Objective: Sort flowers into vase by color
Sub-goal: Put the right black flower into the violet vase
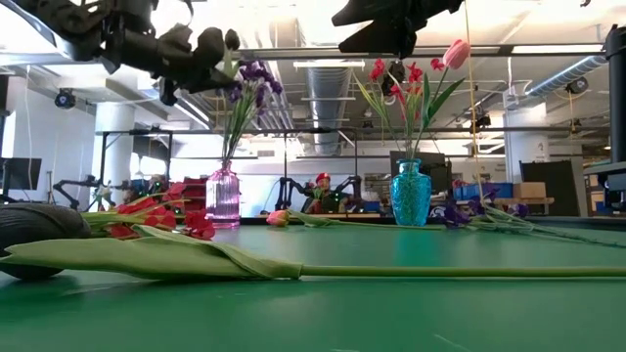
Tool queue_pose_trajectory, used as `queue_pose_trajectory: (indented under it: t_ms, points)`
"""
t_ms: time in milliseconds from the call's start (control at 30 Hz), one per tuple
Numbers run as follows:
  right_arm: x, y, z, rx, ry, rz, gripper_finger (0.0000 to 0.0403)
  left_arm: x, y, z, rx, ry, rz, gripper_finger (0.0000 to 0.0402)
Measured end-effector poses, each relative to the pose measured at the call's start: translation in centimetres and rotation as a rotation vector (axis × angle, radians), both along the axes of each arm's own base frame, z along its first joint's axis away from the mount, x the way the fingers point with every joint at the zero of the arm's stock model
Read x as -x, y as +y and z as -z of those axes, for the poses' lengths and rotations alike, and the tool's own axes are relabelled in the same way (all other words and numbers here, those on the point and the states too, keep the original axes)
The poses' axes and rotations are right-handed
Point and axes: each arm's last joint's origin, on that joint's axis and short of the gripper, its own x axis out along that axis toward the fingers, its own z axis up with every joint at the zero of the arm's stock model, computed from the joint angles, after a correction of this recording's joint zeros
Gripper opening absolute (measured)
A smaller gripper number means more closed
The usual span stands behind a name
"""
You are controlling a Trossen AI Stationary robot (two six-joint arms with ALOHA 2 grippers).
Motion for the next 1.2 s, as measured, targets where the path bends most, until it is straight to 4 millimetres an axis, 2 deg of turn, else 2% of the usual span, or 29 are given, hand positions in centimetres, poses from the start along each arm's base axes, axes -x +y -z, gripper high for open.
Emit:
queue_pose_trajectory:
  t_ms: [433,1000,1200]
  points:
    - [0.0,0.0,0.0,-0.001,-0.005,0.000,0.0311,0.4,-0.3,2.0,-0.003,0.035,-0.001,0.0000]
    - [0.0,0.0,0.0,-0.004,-0.006,0.001,0.0311,0.4,-0.3,2.7,0.027,0.095,0.001,0.0000]
    - [0.0,0.0,0.0,-0.005,-0.006,0.002,0.0311,0.6,-0.4,2.4,0.006,0.094,0.002,0.0000]
